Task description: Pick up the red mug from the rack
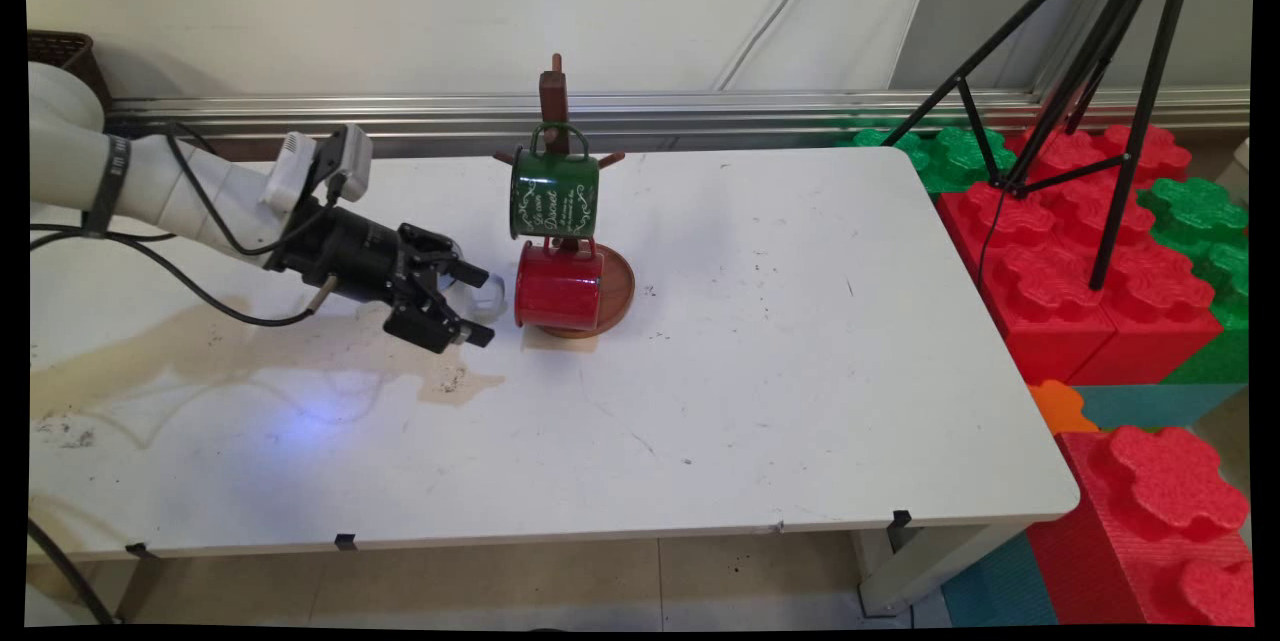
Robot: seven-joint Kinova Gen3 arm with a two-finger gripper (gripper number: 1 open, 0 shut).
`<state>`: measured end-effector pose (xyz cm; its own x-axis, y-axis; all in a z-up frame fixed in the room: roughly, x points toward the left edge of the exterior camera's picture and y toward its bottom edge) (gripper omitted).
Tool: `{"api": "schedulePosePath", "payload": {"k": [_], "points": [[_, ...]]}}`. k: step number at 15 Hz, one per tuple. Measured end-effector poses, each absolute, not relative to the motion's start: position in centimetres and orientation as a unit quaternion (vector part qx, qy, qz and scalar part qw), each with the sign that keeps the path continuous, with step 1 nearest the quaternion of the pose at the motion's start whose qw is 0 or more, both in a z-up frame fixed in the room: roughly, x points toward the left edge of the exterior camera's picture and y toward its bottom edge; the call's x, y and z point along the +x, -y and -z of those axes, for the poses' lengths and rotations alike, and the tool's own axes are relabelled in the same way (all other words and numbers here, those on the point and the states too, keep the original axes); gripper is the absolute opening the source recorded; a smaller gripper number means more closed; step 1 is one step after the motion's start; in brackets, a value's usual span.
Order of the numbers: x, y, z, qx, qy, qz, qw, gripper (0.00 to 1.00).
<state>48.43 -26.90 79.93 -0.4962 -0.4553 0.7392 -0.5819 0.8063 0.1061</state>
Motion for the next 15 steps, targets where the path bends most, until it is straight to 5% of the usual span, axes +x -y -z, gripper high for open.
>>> {"api": "schedulePosePath", "payload": {"k": [15], "points": [[46.5, 28.1, -77.9, 0.337, 0.828, -0.086, 0.439, 1.00]]}}
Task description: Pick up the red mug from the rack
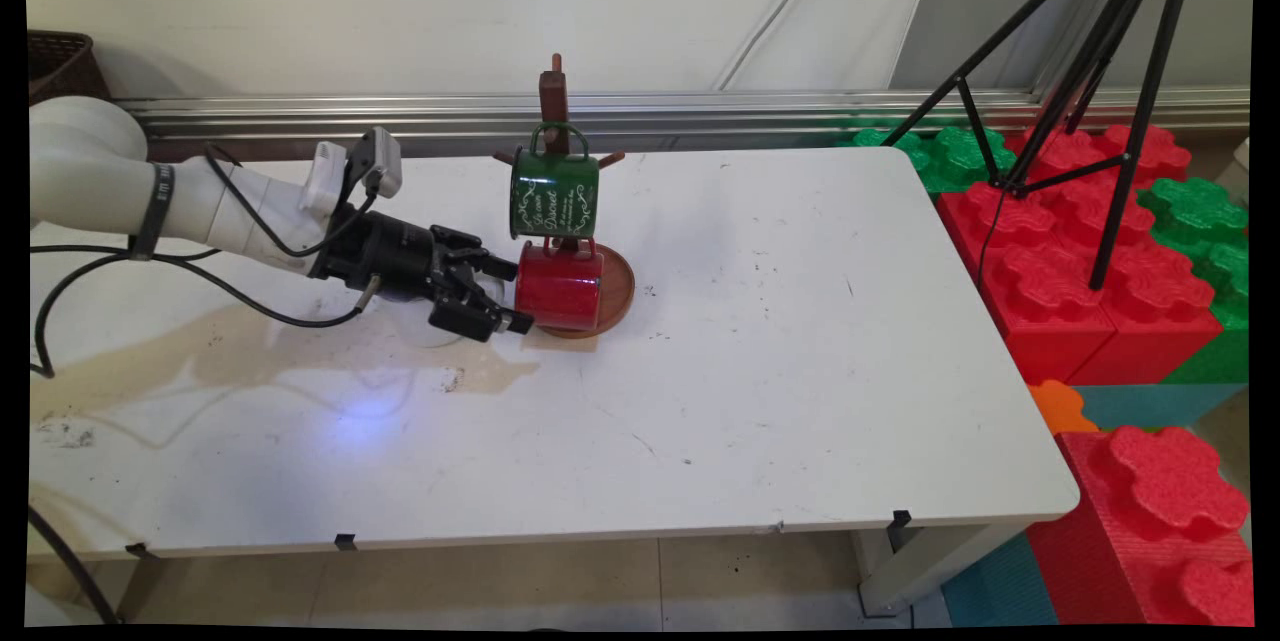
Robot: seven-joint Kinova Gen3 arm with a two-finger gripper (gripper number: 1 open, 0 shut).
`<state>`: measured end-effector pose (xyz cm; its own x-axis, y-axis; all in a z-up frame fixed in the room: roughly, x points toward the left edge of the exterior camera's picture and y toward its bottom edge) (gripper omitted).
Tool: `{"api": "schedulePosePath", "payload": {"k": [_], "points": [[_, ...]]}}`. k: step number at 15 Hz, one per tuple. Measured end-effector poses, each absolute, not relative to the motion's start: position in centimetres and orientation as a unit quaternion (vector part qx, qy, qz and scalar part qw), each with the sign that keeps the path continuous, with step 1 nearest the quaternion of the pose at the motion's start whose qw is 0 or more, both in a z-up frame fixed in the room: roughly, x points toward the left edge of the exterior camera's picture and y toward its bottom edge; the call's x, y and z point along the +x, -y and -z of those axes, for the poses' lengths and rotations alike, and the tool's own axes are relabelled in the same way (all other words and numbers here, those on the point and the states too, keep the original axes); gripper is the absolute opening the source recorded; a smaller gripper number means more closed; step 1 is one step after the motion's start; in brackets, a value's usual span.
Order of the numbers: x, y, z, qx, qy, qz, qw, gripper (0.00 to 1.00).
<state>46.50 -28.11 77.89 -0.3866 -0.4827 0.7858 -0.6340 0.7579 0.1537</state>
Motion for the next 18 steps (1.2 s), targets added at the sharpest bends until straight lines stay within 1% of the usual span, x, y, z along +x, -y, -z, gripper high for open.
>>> {"api": "schedulePosePath", "payload": {"k": [18], "points": [[45.58, 28.55, -76.90, 0.374, 0.797, -0.090, 0.465, 1.00]]}}
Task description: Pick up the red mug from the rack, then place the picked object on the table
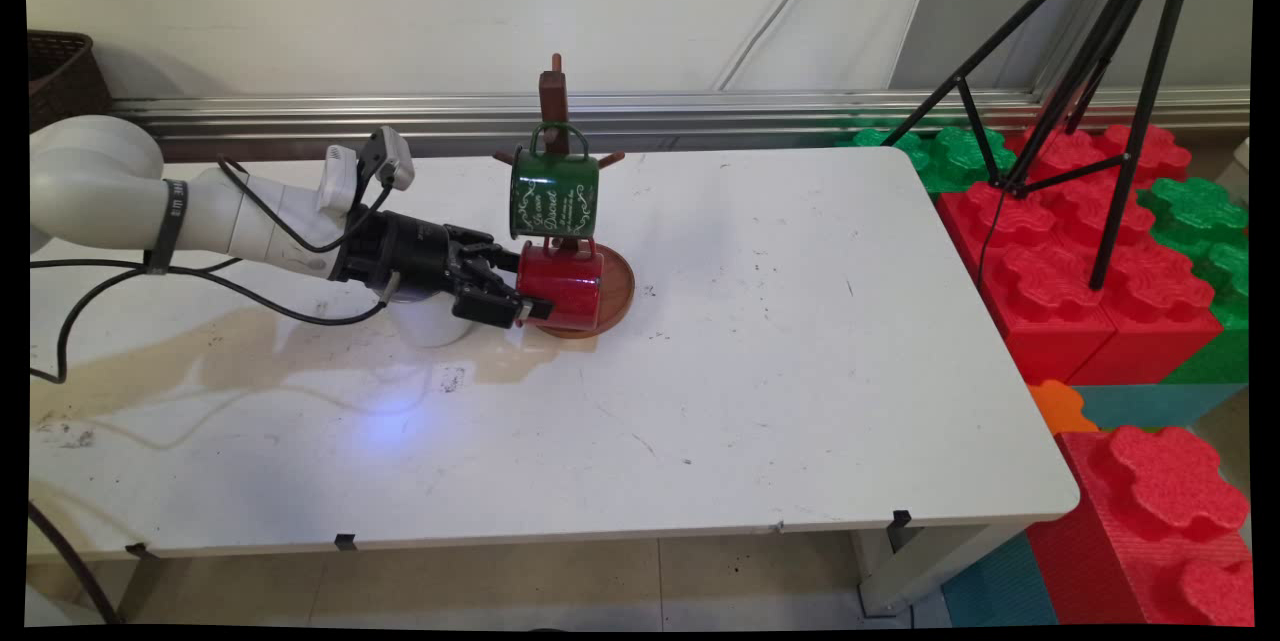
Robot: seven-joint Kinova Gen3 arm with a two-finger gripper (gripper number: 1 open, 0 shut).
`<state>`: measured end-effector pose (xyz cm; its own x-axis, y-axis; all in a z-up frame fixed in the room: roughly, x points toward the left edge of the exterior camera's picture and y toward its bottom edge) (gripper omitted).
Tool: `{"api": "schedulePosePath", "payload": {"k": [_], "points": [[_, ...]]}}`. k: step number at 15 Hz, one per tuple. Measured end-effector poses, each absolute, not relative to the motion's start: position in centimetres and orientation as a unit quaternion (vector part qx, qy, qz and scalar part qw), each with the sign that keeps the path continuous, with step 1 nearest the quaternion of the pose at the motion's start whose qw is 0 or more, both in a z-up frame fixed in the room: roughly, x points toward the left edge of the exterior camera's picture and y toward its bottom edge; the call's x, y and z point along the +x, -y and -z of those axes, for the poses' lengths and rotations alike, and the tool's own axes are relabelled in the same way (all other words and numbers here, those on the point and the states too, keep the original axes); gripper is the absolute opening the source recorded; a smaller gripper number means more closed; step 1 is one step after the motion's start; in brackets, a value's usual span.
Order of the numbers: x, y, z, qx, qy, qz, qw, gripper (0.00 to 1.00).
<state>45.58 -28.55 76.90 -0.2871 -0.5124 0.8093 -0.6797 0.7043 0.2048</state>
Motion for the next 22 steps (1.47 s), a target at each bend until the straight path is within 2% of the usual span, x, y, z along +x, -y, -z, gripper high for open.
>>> {"api": "schedulePosePath", "payload": {"k": [1, 13, 22], "points": [[45.6, 28.5, -76.9, 0.375, 0.796, -0.090, 0.466, 0.00], [45.7, 27.7, -77.3, 0.371, 0.795, -0.070, 0.476, 0.00], [46.0, 26.5, -78.9, 0.355, 0.795, -0.053, 0.489, 0.00]]}}
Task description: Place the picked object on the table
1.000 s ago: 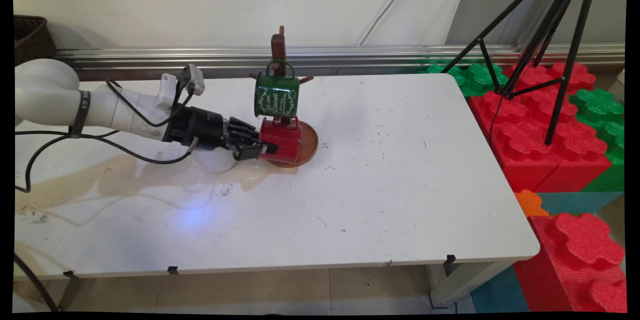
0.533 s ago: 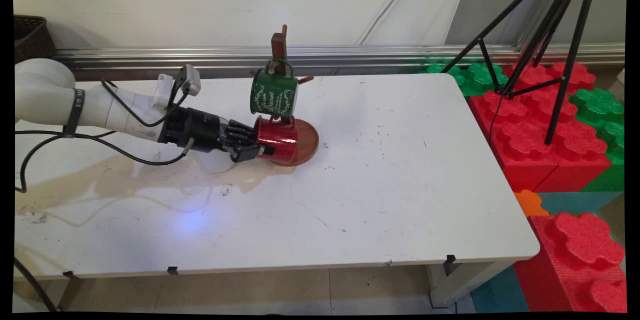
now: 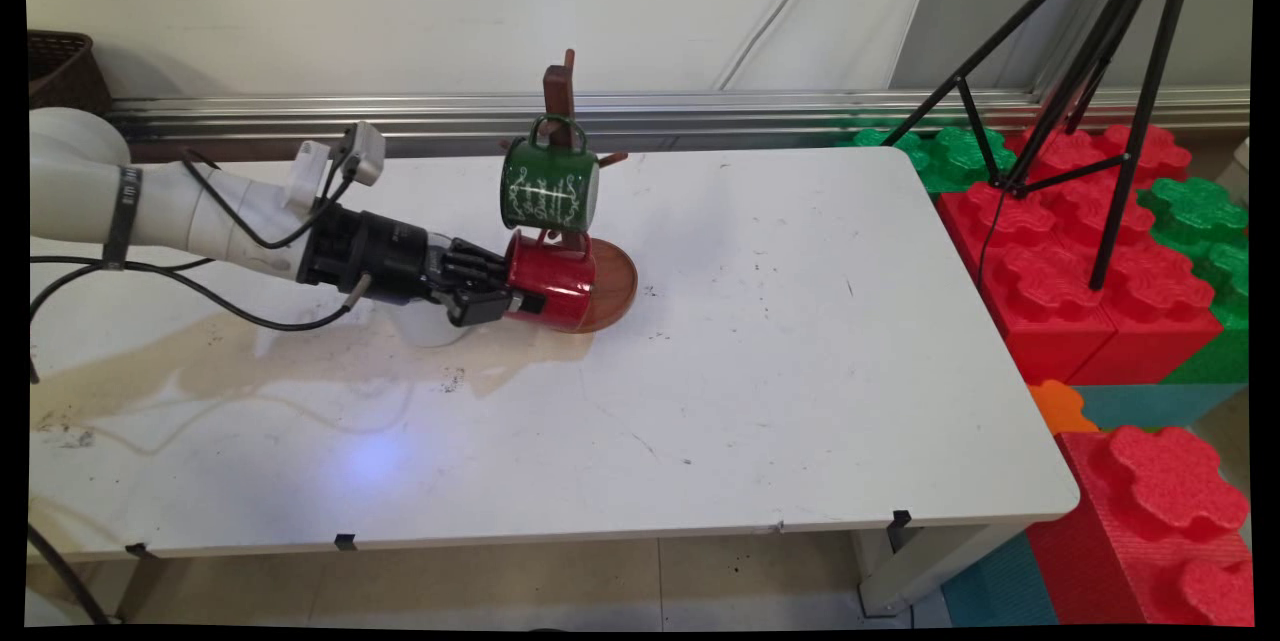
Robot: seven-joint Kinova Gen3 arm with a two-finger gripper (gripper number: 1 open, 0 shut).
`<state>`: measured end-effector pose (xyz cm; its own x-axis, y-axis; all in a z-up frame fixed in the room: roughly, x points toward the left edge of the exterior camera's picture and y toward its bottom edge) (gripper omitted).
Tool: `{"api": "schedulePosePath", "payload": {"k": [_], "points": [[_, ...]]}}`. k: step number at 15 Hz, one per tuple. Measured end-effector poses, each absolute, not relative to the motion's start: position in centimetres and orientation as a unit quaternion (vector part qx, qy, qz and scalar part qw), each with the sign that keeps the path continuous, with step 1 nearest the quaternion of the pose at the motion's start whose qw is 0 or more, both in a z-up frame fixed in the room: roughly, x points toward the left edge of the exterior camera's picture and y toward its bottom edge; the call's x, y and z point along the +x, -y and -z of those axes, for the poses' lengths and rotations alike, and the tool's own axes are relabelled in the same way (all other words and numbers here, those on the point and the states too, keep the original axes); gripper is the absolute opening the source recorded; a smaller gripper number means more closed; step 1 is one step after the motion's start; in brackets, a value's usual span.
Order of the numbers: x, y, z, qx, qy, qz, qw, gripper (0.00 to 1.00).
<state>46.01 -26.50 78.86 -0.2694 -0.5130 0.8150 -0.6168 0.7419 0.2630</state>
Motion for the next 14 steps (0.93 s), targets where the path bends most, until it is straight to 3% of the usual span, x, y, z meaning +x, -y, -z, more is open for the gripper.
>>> {"api": "schedulePosePath", "payload": {"k": [14], "points": [[48.2, 21.9, -82.3, 0.316, 0.826, -0.029, 0.466, 0.00]]}}
